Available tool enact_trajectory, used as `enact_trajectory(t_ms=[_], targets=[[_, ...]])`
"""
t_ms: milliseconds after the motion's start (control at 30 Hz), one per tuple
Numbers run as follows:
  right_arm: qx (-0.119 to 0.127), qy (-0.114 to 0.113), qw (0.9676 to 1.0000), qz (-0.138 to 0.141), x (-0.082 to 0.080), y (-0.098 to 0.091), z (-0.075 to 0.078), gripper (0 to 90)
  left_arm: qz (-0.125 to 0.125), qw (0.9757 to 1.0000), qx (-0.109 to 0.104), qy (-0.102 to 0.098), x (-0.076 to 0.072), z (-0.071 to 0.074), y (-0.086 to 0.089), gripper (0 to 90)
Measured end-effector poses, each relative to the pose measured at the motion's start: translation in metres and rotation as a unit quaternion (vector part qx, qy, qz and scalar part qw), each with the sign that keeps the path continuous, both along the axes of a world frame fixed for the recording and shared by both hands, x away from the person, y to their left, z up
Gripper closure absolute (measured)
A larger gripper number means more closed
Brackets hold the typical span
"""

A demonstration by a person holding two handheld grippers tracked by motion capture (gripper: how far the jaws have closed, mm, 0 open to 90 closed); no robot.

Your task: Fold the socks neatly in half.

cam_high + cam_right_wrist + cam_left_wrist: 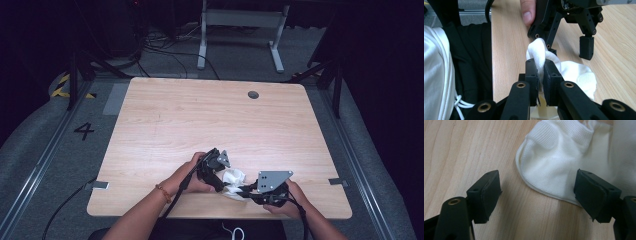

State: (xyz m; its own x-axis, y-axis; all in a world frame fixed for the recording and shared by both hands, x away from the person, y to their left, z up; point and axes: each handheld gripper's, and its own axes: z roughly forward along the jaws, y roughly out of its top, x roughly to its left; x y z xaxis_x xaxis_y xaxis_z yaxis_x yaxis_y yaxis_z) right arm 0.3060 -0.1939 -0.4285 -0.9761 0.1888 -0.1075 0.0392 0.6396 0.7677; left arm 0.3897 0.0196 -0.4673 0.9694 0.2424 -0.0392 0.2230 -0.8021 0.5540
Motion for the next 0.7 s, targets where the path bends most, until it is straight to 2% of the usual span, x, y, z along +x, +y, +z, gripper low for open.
enact_trajectory(t_ms=[67, 100, 200, 267, 433, 467, 500, 567, 700], targets=[[-0.002, 0.0, 1.0, 0.0, 0.0, 0.0, -0.001, 83.7, 0.005, 1.0, 0.004, 0.001, 0.001, 0.002, -0.001, 23.7], [-0.002, 0.002, 1.0, 0.0, 0.0, -0.001, -0.001, 83.7, 0.007, 1.0, -0.002, -0.007, 0.002, 0.006, 0.0, 23.7], [-0.001, 0.008, 1.0, 0.0, 0.0, -0.004, -0.002, 83.8, 0.023, 0.9994, -0.025, -0.008, 0.009, 0.015, 0.007, 24.5], [-0.003, 0.005, 1.0, -0.001, -0.002, -0.005, -0.002, 83.8, 0.033, 0.9992, -0.018, -0.01, 0.012, 0.015, 0.012, 24.4], [-0.007, 0.004, 1.0, 0.001, -0.006, -0.004, 0.0, 83.7, 0.038, 0.9991, 0.007, -0.014, 0.011, 0.005, 0.013, 23.8], [-0.007, 0.004, 1.0, 0.002, -0.006, -0.003, -0.001, 83.8, 0.035, 0.9993, 0.005, -0.011, 0.012, 0.004, 0.012, 23.8], [-0.008, 0.004, 1.0, 0.002, -0.006, -0.002, -0.001, 83.7, 0.032, 0.9994, 0.012, -0.007, 0.013, 0.003, 0.01, 23.9], [-0.009, 0.005, 0.9999, 0.002, -0.006, -0.002, -0.001, 83.7, 0.029, 0.9994, 0.018, -0.01, 0.013, 0.002, 0.009, 23.6], [-0.009, 0.002, 1.0, -0.002, 0.0, 0.001, -0.001, 83.7, 0.029, 0.9995, 0.008, -0.012, 0.011, 0.0, 0.01, 22.9]])
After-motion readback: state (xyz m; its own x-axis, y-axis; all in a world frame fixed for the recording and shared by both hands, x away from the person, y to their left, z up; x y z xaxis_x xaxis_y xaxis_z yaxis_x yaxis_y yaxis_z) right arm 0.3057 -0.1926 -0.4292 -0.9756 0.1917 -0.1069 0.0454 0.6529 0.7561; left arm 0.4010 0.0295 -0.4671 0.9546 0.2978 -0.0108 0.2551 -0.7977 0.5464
